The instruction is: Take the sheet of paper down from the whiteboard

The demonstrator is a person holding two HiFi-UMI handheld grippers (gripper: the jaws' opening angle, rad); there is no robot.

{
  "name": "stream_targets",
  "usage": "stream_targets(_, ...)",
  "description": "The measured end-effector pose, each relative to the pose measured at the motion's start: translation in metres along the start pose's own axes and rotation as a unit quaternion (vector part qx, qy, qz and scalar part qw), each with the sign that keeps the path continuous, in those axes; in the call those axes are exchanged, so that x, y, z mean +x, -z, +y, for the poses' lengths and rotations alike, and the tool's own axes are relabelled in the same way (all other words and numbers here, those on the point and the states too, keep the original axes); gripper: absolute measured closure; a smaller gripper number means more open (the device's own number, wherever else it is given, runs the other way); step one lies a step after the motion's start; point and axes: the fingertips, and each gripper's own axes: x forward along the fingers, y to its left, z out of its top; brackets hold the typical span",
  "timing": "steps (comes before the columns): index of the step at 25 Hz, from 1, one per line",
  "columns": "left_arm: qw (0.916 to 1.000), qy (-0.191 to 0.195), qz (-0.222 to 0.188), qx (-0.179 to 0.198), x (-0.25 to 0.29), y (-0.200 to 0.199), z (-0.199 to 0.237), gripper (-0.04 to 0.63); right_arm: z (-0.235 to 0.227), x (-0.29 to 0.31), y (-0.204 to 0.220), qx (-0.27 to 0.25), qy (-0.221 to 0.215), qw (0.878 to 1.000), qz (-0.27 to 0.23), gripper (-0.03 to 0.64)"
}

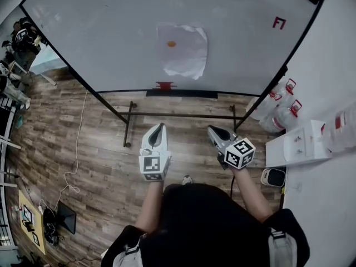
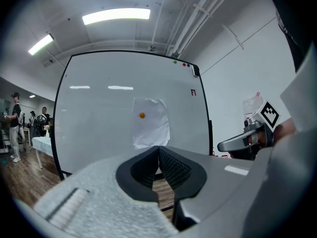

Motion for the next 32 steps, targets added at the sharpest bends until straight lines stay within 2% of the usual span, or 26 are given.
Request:
stream_targets(4,0.9999,0.005,0.007,0.013,0.014,0.011,0.015,0.584,-0.004,0.015,0.002,0.000,0.010,1.000,0.000,0.614)
stream_targets(12,0.9990,0.042,0.011,0.005,0.037,0.025,0.023,0.584,-0.017,0.028,0.011,0.010,0.041,0.999,0.002,0.614)
stream_targets(18,0.9986,0.051,0.016,0.000,0.040,0.033,0.026,0.583,-0.021,0.031,0.016,0.013,0.053,0.998,0.008,0.613)
stream_targets(25,0.9992,0.037,0.017,0.000,0.041,0.034,0.037,0.584,-0.025,0.041,0.006,0.004,0.044,0.999,0.005,0.613)
stream_targets(32,0.9998,0.000,0.018,-0.002,0.055,0.030,0.055,0.583,-0.049,0.062,-0.006,0.003,0.026,1.000,0.006,0.614)
